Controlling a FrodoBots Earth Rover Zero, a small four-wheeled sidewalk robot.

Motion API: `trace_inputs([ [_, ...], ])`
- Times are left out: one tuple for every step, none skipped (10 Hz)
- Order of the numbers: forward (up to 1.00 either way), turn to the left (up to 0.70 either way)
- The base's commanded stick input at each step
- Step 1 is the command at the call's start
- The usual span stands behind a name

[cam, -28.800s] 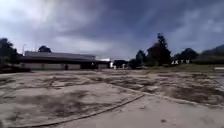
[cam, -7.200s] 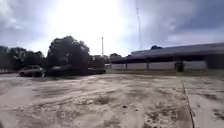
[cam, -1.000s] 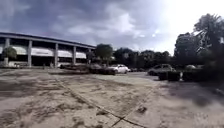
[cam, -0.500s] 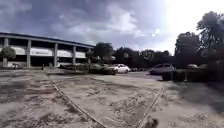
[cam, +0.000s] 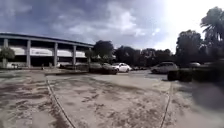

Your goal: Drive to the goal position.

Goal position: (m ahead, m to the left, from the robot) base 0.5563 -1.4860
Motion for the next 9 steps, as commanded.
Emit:
trace_inputs([
  [0.7, 0.0],
  [0.7, 0.0],
  [0.7, 0.0],
  [0.7, 0.0],
  [0.7, 0.0],
  [0.7, 0.0],
  [0.7, 0.0],
  [0.7, 0.0],
  [0.7, 0.0],
])
